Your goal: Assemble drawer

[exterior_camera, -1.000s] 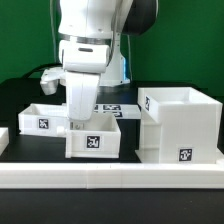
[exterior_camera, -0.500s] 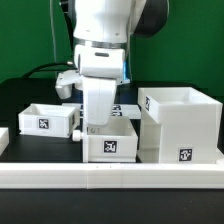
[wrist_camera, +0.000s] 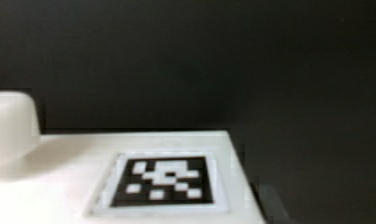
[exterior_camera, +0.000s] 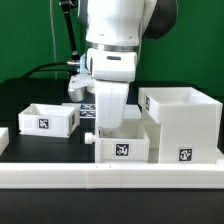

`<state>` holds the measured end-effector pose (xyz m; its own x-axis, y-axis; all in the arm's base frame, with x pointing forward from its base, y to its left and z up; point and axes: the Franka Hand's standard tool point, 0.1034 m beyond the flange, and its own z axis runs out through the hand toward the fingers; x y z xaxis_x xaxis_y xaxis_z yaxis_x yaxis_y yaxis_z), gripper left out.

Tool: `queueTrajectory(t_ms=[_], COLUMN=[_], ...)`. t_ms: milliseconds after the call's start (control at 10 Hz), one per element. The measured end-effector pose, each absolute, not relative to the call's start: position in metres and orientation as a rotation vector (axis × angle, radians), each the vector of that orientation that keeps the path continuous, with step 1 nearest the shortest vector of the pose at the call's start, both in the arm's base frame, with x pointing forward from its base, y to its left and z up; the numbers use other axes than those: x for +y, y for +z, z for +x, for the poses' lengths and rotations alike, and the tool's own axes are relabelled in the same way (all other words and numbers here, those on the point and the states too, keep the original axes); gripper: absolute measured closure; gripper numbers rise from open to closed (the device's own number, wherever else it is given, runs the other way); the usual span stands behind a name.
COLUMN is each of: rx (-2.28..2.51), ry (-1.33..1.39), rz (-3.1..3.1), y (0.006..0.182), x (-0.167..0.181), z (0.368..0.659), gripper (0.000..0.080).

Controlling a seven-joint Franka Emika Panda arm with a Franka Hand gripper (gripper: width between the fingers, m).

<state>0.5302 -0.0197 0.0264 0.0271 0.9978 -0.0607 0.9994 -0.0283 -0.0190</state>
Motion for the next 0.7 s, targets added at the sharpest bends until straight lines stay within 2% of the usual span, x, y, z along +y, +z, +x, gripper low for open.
queueTrajectory(t_ms=[700], rx=[2.147], ry=[-0.081], rz=[2.256], y=[0.0261], x=[-0.0136], z=[0.5312], gripper=[0.0758])
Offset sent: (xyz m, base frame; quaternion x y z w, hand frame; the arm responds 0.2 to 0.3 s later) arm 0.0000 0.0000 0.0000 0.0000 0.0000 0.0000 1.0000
